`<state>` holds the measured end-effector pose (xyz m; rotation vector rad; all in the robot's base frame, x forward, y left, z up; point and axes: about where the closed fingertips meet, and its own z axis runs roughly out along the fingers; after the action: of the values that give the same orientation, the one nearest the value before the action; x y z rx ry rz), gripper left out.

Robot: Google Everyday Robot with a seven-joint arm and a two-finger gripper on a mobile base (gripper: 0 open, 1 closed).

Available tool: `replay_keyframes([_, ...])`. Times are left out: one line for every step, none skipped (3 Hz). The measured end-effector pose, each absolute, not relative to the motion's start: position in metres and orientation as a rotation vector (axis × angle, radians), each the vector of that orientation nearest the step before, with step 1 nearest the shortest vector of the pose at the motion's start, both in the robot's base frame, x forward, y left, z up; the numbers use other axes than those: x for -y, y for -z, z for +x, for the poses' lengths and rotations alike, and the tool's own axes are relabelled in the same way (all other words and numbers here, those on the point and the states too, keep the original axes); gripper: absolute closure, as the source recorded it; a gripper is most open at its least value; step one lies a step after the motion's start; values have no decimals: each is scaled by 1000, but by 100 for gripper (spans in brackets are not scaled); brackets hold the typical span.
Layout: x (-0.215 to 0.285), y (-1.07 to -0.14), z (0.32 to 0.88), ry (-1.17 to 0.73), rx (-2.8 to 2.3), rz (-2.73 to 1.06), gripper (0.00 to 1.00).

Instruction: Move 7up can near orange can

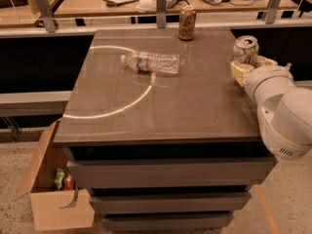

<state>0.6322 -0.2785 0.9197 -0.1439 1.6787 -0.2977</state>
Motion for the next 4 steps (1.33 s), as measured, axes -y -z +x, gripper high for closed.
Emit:
replay_keyframes([288,-917,672,304,-1657,-116,100])
replay_keyframes([299,-920,705,309,-1642,-69,100])
replay_keyframes([303,-921,714,314,-1640,-51,100])
replay_keyframes([303,-914,711,344,-1651,-13,100])
